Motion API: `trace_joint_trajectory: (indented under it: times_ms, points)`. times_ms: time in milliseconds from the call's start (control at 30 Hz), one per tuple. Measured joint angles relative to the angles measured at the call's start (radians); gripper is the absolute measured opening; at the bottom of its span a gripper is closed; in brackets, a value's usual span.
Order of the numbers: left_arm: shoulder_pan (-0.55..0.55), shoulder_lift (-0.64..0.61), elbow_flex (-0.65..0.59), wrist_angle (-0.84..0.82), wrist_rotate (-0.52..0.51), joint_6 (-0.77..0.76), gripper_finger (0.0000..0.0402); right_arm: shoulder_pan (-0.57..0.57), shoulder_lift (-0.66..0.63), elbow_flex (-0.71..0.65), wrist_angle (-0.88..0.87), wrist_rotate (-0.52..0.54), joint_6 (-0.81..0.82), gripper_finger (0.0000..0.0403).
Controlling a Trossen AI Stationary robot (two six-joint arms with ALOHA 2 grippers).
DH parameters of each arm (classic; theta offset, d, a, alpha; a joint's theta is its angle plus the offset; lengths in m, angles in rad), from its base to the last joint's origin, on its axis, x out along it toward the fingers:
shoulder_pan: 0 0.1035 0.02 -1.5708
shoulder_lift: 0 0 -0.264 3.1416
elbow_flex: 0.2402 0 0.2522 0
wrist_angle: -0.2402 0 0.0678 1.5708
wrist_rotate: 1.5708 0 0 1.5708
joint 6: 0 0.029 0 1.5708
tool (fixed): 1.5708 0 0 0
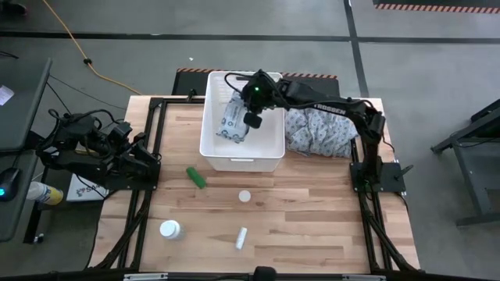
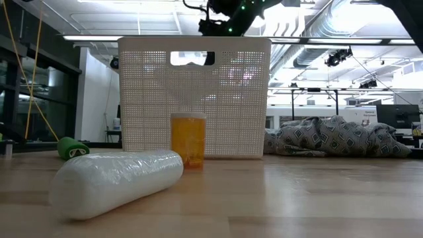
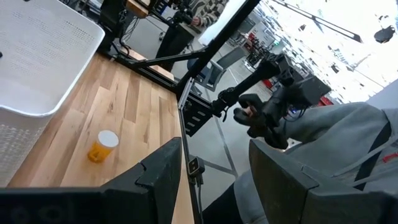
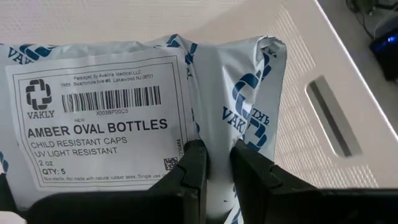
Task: Pick & place medical supplies in basket/bin
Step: Put the mailer bag into the white laundry organizer
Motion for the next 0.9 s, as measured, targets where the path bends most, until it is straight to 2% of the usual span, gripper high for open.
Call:
trace_joint_trajectory:
  times_ms: [200, 900]
  points:
    - [0.0, 0.0, 0.0, 0.0, 0.0, 0.003, 0.0221, 0.0, 0.031, 0.0, 0.002, -0.044, -0.045, 0.0051]
    - [0.0, 0.0, 0.0, 0.0, -0.025, 0.053, 0.0221, 0.0, 0.079, -0.001, 0.038, -0.048, -0.145, 0.0051]
